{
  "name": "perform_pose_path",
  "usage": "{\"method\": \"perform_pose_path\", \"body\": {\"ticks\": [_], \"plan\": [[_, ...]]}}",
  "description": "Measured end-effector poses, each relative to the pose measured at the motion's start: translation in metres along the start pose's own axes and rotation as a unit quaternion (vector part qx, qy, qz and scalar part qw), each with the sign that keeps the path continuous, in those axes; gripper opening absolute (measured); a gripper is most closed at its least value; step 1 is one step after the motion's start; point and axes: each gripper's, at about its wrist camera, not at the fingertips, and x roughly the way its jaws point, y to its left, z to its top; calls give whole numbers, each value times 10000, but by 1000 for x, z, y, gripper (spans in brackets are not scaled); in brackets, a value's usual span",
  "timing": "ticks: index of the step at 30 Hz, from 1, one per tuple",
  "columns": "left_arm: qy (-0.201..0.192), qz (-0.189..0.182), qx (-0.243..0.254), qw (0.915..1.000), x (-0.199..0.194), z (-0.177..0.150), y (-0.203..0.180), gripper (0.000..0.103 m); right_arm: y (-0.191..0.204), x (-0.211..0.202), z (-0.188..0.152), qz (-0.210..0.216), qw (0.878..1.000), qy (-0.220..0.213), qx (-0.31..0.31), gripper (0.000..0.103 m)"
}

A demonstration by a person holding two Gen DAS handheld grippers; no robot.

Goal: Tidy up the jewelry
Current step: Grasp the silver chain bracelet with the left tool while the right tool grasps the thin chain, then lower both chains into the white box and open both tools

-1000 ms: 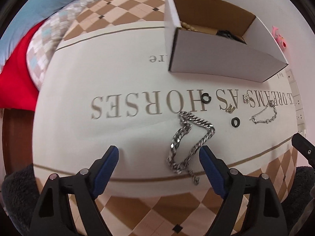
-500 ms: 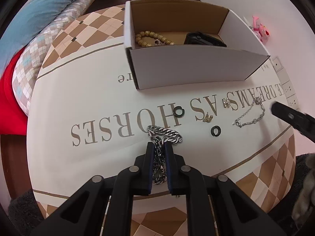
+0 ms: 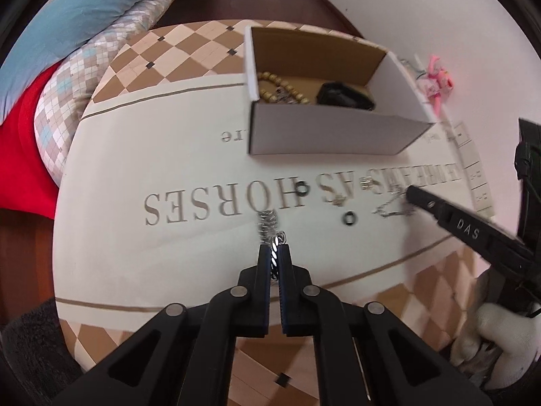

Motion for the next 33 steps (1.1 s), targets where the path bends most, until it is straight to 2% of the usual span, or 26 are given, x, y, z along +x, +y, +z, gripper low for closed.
{"method": "perform_pose_path", "body": {"ticks": [5,11,15,20,25,29,33], "plan": [[-206,-254,41,9995,-26,7,-8,2,5,-32,-2,583,9981,-126,141,8],[-486,-622,-34,9969,-61,22,-17,2,18,-82,11,927,9947,-435,-110,8],[-721,-817,-53,9940,-84,42,-22,2,30,-119,27,1122,9906,-743,-237,8],[-1079,-860,18,9904,-109,84,-27,2,45,-147,61,1205,9863,-1037,-441,8],[-1238,-721,151,9896,-112,132,-29,2,57,-145,101,1092,9858,-1135,-589,8],[-1026,-573,259,9927,-87,170,-28,2,61,-121,133,927,9889,-970,-643,8],[-747,-471,305,9956,-54,195,-27,2,61,-86,153,748,9928,-631,-686,8]]}}
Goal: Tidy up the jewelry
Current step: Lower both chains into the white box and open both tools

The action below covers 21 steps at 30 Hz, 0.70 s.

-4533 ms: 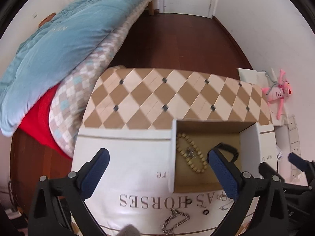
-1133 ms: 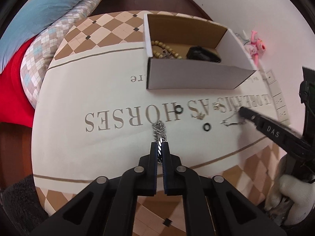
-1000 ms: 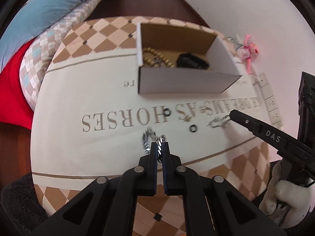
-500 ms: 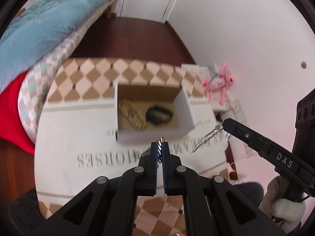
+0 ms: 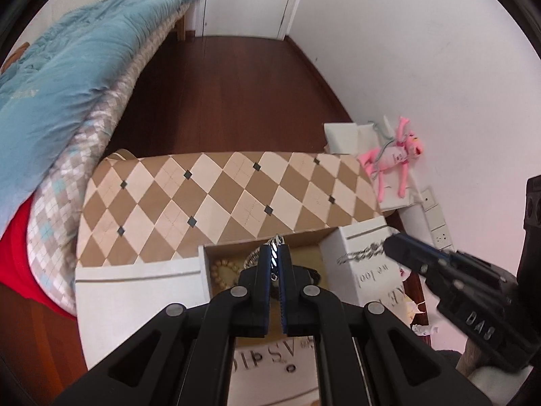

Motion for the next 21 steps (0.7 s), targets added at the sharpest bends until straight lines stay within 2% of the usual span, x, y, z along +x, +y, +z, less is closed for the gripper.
{"method": "perform_pose_path", "body": {"ticks": [3,6,11,13,14,15,16,17,21], "plan": [[260,-30,-59,9996,27,8,5,3,-8,27,7,-88,9995,302,16,8],[553,122,-112,9983,49,13,9,4,-14,49,11,-204,9983,543,-42,8],[708,415,-249,9963,61,17,20,8,-23,78,16,-454,9943,964,-24,10],[675,569,-271,9957,60,18,24,12,-27,84,15,-574,9925,1077,-19,11],[663,660,-291,9952,59,18,26,32,-28,85,16,-610,9922,1090,-7,19],[641,778,-298,9945,59,17,28,70,-29,84,16,-641,9920,1083,-11,26],[609,927,-318,9933,58,17,31,86,-29,83,16,-660,9922,1058,-17,41],[515,1065,-357,9923,56,15,34,95,-29,80,15,-694,9924,1016,-30,52],[499,1395,-376,9883,56,-3,42,96,-26,69,11,-1002,9912,841,-210,52]]}}
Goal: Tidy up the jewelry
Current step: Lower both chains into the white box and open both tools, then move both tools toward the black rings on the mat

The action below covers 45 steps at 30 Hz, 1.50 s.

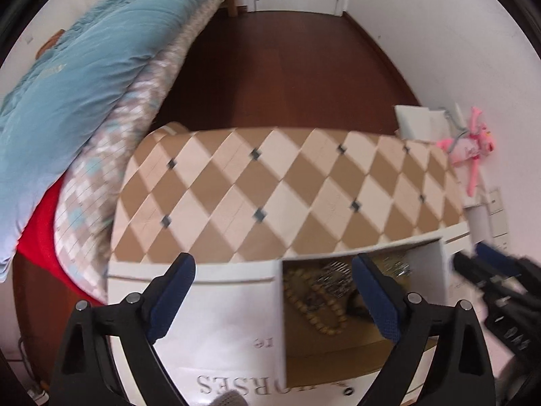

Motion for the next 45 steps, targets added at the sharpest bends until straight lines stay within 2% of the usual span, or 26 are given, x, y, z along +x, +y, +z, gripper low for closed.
{"method": "perform_pose_path", "body": {"ticks": [1,3,5,10,12,20,30,45], "plan": [[-15,60,-21,10000,2,-7,2,97,2,-2,-2,-80,10000,-23,-33,52],[-22,116,-25,9999,5,-17,3,102,5,-4,-11,-449,9988,-80,-155,64],[17,151,-82,9999,7,-30,5,102,7,-3,-20,-643,9977,-95,-210,94],[-115,190,-130,9997,1,-53,4,102,8,2,-46,-922,9955,-3,-213,96],[-173,235,-107,9995,-5,-57,2,103,9,0,-54,-982,9949,-14,-237,102],[-321,126,-172,9993,-36,-76,-1,103,13,-26,-72,-952,9953,-183,-65,103],[-831,343,-300,9955,-100,-105,4,103,25,-91,-98,-1006,9927,-662,-82,103],[-1256,139,-39,9920,-177,-146,-7,103,29,-179,-138,-899,9884,-1224,-10,103]]}}
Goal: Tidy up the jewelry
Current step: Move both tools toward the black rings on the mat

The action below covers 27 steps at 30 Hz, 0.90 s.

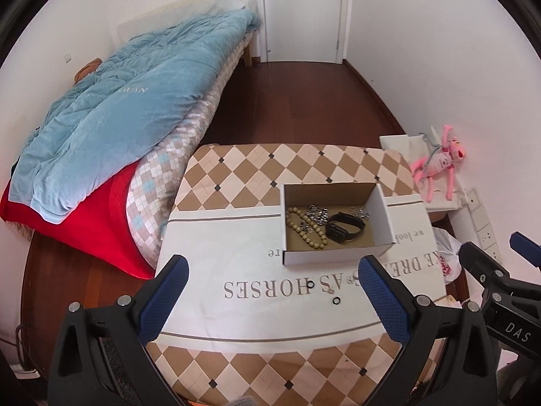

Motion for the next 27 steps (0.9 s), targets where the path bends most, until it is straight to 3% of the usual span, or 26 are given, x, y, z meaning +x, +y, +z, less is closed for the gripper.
{"method": "perform_pose_path", "body": {"ticks": [6,11,14,21,24,26,27], "plan": [[-56,-121,-83,9999,-23,-7,-2,103,-2,-29,-3,74,9998,-187,27,103],[-306,193,-128,9993,-31,-9,-2,103,-5,-34,-6,283,9994,-158,144,103],[-306,318,-140,9989,-17,-13,3,103,-5,-16,-14,373,9991,73,170,103],[578,635,-80,9963,61,-51,18,103,2,64,-55,741,9934,838,270,101],[964,780,-40,9923,97,-71,25,103,5,108,-76,1155,9844,1239,474,90],[1150,890,-23,9894,117,-80,28,103,8,130,-86,1337,9793,1395,598,74],[1237,914,-9,9881,126,-84,29,103,12,139,-89,1379,9785,1414,598,72]]}}
